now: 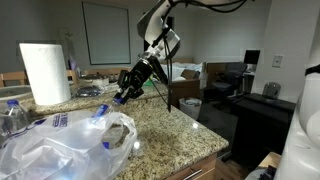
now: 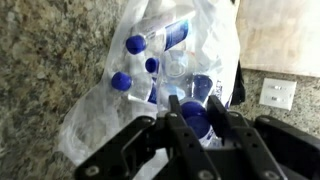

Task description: Put the bottles in the plastic

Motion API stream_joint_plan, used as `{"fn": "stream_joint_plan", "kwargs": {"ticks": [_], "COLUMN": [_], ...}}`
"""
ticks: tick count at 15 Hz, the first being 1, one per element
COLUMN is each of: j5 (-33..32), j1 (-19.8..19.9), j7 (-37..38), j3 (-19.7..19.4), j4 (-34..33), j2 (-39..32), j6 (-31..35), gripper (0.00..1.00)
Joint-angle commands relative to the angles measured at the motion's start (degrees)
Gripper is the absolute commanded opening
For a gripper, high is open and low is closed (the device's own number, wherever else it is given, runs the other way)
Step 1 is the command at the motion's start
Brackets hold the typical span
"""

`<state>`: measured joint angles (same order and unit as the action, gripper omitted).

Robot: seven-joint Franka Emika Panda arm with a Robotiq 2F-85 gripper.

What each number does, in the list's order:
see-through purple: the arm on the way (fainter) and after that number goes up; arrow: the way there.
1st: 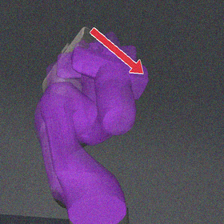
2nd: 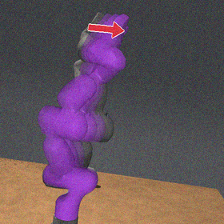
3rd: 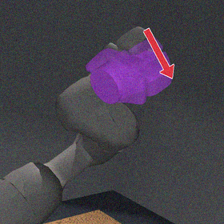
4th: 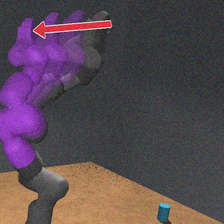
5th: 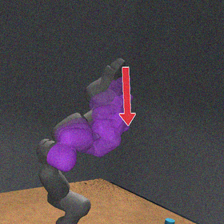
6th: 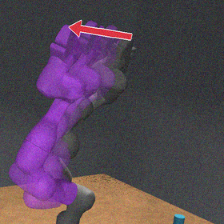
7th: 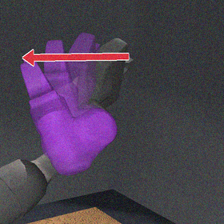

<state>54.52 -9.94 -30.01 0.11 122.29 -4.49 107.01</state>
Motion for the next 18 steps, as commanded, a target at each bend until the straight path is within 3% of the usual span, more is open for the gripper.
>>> {"fn": "stream_joint_plan", "kwargs": {"ticks": [1, 4, 11, 18], "j5": [0.77, 1.08, 0.75, -5.23], "j1": [2.78, 3.2, 1.12, -1.15], "j7": [-3.08, -3.74, 0.33, 4.28], "j3": [2.75, 4.94, 9.94, 10.18], "j4": [-7.65, -14.19, -28.09, -39.27], "j2": [-7.96, -13.64, -27.57, -34.93], "j6": [-8.82, -13.43, -17.42, -15.99], "gripper": [0.08, 0.08, 0.08, 0.08]}}
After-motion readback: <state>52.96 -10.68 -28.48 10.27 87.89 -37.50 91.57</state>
